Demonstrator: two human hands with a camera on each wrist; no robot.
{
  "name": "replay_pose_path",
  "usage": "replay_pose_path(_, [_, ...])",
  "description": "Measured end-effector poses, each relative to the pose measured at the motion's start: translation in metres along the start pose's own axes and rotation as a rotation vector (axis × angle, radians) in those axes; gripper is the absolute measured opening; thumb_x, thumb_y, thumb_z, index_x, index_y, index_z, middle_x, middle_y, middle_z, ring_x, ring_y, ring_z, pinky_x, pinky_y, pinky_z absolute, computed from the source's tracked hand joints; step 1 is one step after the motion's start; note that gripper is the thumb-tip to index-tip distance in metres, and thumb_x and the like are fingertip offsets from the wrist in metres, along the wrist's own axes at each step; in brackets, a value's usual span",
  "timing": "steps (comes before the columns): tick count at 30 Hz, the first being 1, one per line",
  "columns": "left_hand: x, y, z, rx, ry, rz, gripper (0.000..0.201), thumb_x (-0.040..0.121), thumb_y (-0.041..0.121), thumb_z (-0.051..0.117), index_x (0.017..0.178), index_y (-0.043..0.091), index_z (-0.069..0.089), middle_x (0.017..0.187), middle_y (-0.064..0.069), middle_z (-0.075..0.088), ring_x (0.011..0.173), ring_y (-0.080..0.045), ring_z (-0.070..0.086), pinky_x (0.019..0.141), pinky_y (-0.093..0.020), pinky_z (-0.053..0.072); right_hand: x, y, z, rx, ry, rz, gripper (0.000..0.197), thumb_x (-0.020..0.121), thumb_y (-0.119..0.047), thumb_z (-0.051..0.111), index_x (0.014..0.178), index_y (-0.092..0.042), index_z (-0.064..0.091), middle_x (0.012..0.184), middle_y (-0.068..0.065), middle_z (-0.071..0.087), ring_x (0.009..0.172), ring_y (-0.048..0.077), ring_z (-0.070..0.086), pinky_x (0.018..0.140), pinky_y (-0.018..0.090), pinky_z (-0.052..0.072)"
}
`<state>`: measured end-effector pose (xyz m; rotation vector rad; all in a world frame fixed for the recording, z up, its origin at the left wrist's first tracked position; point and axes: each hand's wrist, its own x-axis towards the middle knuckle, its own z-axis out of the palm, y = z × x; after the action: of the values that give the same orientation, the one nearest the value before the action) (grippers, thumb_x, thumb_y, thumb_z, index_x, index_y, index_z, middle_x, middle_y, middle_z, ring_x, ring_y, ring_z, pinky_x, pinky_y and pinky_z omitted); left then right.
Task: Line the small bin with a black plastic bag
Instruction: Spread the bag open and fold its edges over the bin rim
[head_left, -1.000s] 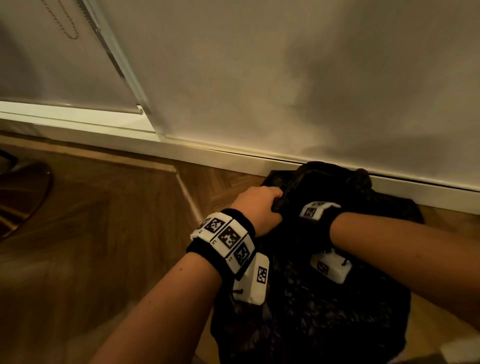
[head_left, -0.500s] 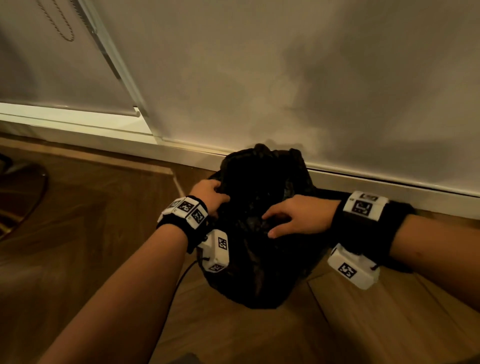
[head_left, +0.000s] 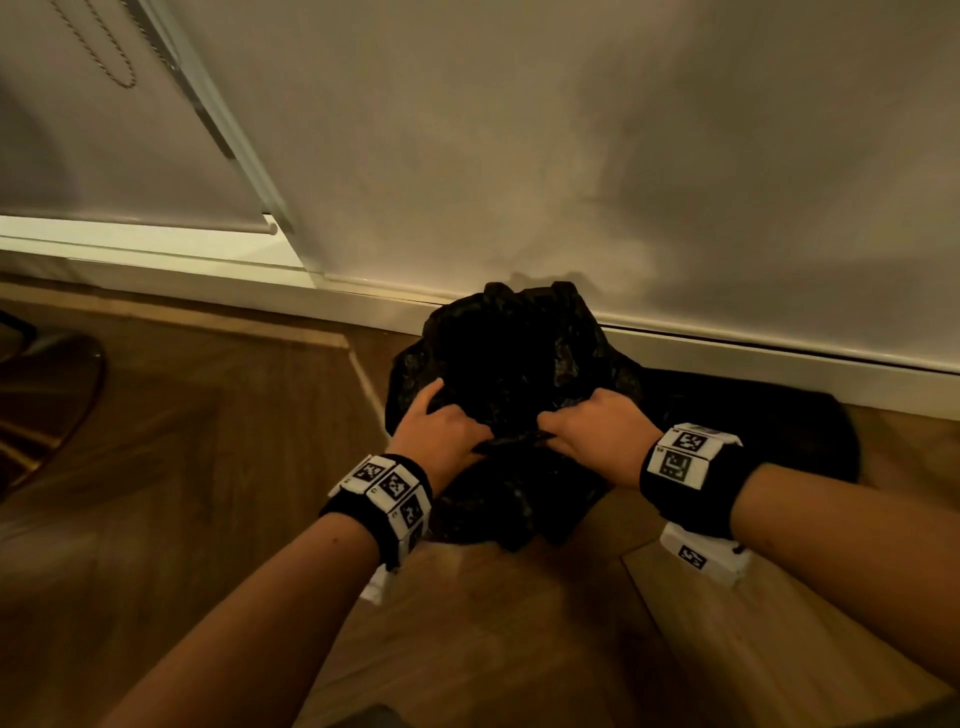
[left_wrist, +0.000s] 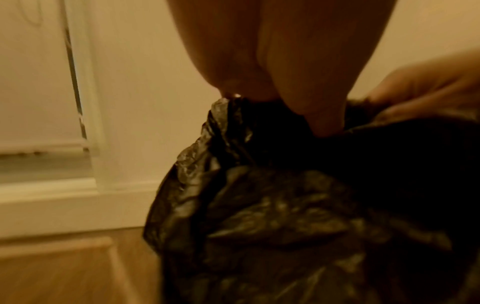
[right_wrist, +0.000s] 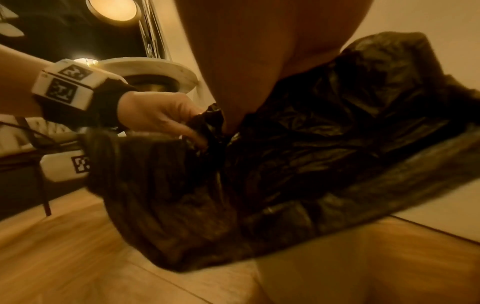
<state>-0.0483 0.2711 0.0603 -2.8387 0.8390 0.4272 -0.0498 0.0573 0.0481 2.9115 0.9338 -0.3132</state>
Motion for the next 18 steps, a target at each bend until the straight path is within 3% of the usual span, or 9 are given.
replay_pose_path(5, [0.005,-0.02,-0.004,0.128,0.0,-0.071,0.033,0.094,0.031,0.046,0.123,0.043,0.055,0.131,0.01,0.056,0.137,-0.005,0.033,0.111,-0.055,-0.02,0.005,0.015,0.0,-0.089,-0.005,0.007,0.036,0.099,-0.046,0.033,0.117,-0.021,0.051,0.104,0.002,0.069,0.101,0.024,0.062,0.099,0.033,0.036])
replay_pose_path(11, [0.005,-0.004,-0.007,0.019,-0.042,-0.046,0.048,0.087,0.059,0.046,0.132,0.042,0.044,0.132,0.014,0.052,0.136,-0.012,0.035,0.11,-0.059,-0.02,0.006,0.015,0.012,0.072,0.123,0.002,0.054,0.082,-0.075,0.029,0.108,-0.034,0.055,0.097,-0.01,0.065,0.092,0.014,0.06,0.094,0.034,0.037])
replay_pose_path(15, [0.005,-0.008,0.003,0.044,-0.029,-0.081,0.034,0.097,0.034,0.043,0.13,0.036,0.046,0.128,0.009,0.055,0.134,-0.015,0.036,0.115,-0.054,-0.011,0.008,0.014,0.013,-0.069,0.073,0.023,0.037,0.09,-0.055,0.044,0.113,-0.029,0.056,0.104,-0.004,0.068,0.102,0.02,0.059,0.099,0.034,0.032])
replay_pose_path(18, [0.002,-0.014,0.006,-0.12,0.042,-0.042,0.041,0.093,0.033,0.051,0.133,0.037,0.046,0.136,0.01,0.047,0.137,-0.014,0.031,0.117,-0.048,-0.005,0.008,0.013,0.012,-0.077,0.058,0.056,0.034,0.09,-0.052,0.046,0.11,-0.027,0.056,0.101,-0.002,0.069,0.1,0.022,0.059,0.098,0.035,0.032])
